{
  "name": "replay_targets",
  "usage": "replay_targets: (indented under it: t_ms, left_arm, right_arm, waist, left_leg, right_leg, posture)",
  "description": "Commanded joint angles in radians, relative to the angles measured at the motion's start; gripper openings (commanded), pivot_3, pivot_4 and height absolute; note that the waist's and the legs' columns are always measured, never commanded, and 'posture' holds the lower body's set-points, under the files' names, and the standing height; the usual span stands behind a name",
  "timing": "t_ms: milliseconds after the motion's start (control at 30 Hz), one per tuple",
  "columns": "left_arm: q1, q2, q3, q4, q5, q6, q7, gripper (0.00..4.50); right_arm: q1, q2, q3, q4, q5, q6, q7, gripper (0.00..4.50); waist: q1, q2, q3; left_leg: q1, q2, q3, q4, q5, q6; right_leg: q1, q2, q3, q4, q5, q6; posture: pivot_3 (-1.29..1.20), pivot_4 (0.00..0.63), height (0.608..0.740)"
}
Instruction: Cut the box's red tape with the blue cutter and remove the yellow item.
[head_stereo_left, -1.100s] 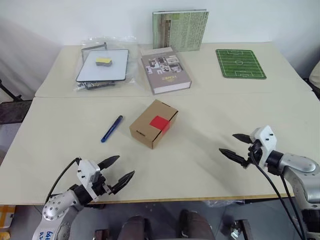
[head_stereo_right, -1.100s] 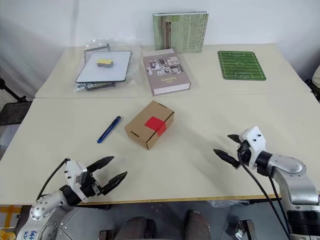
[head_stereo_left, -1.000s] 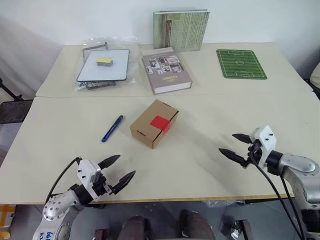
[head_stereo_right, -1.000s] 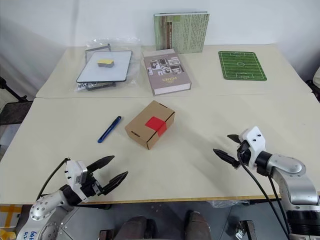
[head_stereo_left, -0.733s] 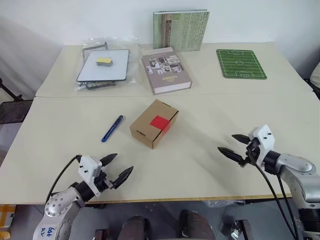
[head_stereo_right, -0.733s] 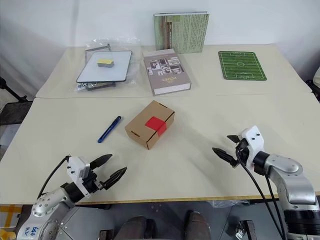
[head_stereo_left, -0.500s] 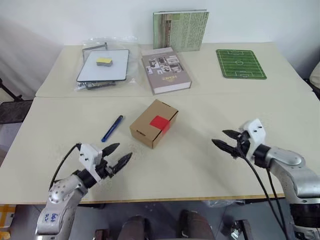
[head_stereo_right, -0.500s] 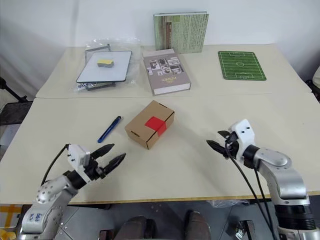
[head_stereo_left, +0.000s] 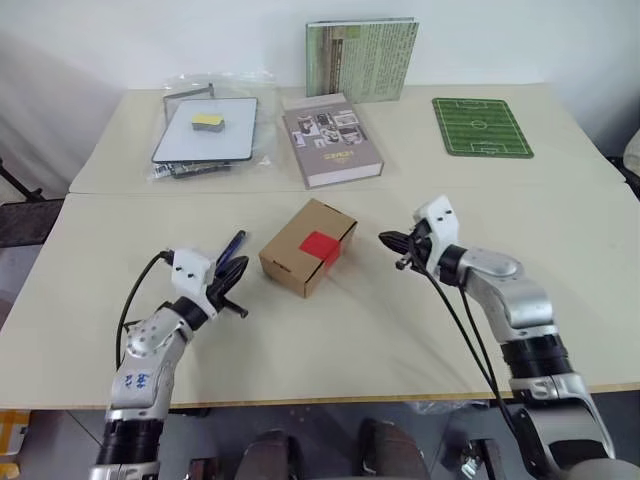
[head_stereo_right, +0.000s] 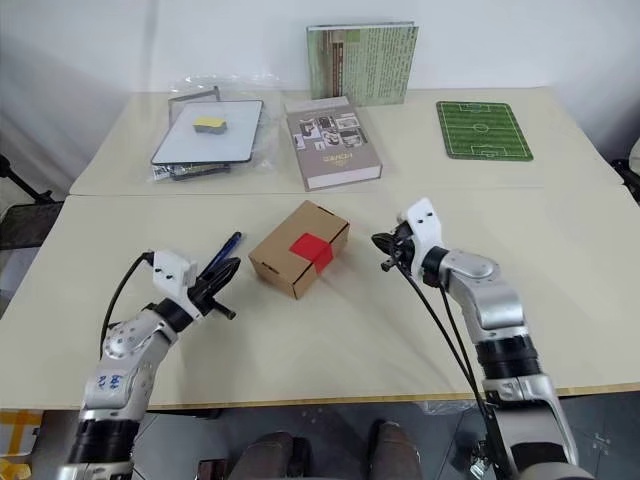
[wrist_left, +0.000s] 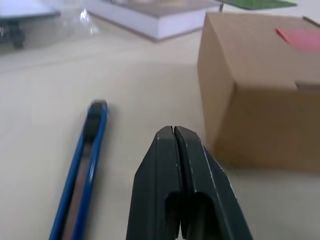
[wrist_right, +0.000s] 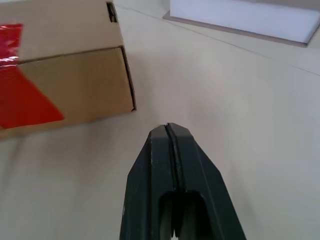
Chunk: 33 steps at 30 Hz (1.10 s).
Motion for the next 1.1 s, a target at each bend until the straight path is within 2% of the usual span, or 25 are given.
replay_targets:
  t_ms: [33, 200, 333, 467, 567, 667, 800, 867, 967, 1100]
  left_arm:
    - [-0.048, -0.008, -0.016, 0.04, 0.012, -0.045, -0.022, 0.03]
    - [-0.113, -0.009, -0.087, 0.087, -0.016, -0.004, -0.139, 0.03]
    - [-0.111, -0.011, -0.138, 0.03, -0.064, 0.059, -0.233, 0.03]
    - [-0.092, -0.014, -0.18, -0.016, -0.086, 0.12, -0.293, 0.03]
    - [-0.088, -0.028, -0.248, -0.08, -0.112, 0.216, -0.337, 0.03]
    - [-0.092, -0.05, -0.284, -0.112, -0.108, 0.239, -0.347, 0.03]
    - [-0.093, -0.089, -0.324, -0.132, -0.102, 0.26, -0.343, 0.03]
    - [-0.084, -0.094, -0.333, -0.137, -0.094, 0.259, -0.342, 0.03]
    - [-0.052, -0.09, -0.3, -0.147, -0.078, 0.252, -0.296, 0.03]
    - [0.001, -0.056, -0.189, -0.155, -0.081, 0.233, -0.228, 0.03]
  right_arm:
    - [-0.042, 0.023, 0.03, 0.03, -0.022, -0.031, 0.035, 0.0]
    - [-0.108, 0.069, 0.063, 0.082, -0.043, -0.034, 0.067, 0.0]
    - [-0.12, 0.057, 0.09, -0.009, -0.04, 0.016, 0.114, 0.0]
    - [-0.098, 0.003, 0.124, -0.145, -0.036, 0.086, 0.172, 0.0]
    - [-0.065, -0.082, 0.163, -0.257, -0.045, 0.168, 0.219, 0.0]
    - [-0.037, -0.146, 0.183, -0.327, -0.055, 0.244, 0.226, 0.0]
    - [0.031, -0.215, 0.178, -0.38, -0.068, 0.215, 0.245, 0.0]
    - [0.042, -0.224, 0.176, -0.366, -0.099, 0.174, 0.225, 0.0]
    - [0.042, -0.196, 0.103, -0.292, -0.161, 0.066, 0.1, 0.0]
    - [0.062, -0.196, -0.027, -0.286, -0.151, 0.042, 0.004, 0.0]
  waist:
    - [-0.001, 0.0, 0.0]
    - [-0.001, 0.0, 0.0]
    - [-0.001, 0.0, 0.0]
    - [0.001, 0.0, 0.0]
    - [0.004, 0.0, 0.0]
    - [0.005, -0.001, 0.0]
    - [0.004, -0.001, 0.0]
    - [0.003, -0.001, 0.0]
    - [-0.001, -0.001, 0.001]
    - [0.001, -0.001, 0.001]
  left_leg:
    - [0.0, 0.0, 0.0, 0.0, 0.0, 0.0]
    - [0.0, 0.0, 0.0, 0.0, 0.0, 0.0]
    - [0.0, 0.0, 0.0, 0.0, 0.0, 0.0]
    - [-0.002, 0.0, -0.002, 0.0, 0.0, 0.0]
    - [-0.002, 0.0, -0.002, 0.0, 0.0, 0.0]
    - [-0.002, -0.001, -0.003, 0.001, 0.0, 0.0]
    - [-0.002, -0.001, -0.002, 0.001, 0.0, -0.001]
    - [-0.002, -0.001, -0.001, 0.001, 0.0, -0.001]
    - [-0.001, 0.0, 0.001, 0.001, 0.0, -0.001]
    - [-0.002, 0.001, 0.001, 0.001, 0.001, -0.002]
  right_leg:
    - [0.0, 0.0, 0.0, 0.0, 0.0, 0.0]
    - [0.0, 0.0, 0.0, 0.001, 0.0, 0.0]
    - [0.0, 0.0, 0.0, 0.001, 0.0, 0.0]
    - [-0.002, 0.0, 0.0, 0.002, 0.0, 0.0]
    - [-0.002, 0.0, 0.0, 0.001, 0.0, 0.001]
    - [-0.001, 0.0, 0.0, 0.001, 0.0, 0.001]
    - [-0.001, 0.0, 0.001, 0.0, 0.0, 0.001]
    - [-0.001, 0.001, 0.001, -0.001, 0.0, 0.001]
    - [-0.001, 0.002, 0.003, -0.002, 0.0, 0.001]
    - [-0.001, 0.002, 0.003, -0.002, 0.0, 0.001]
  posture:
    - [0.0, 0.15, 0.74]
    - [0.0, 0.15, 0.74]
    - [0.0, 0.15, 0.74]
    - [0.0, 0.15, 0.74]
    - [0.0, 0.15, 0.74]
    - [0.0, 0.15, 0.74]
    - [0.0, 0.15, 0.74]
    - [0.0, 0.15, 0.74]
    - [0.0, 0.15, 0.74]
    - [0.0, 0.15, 0.74]
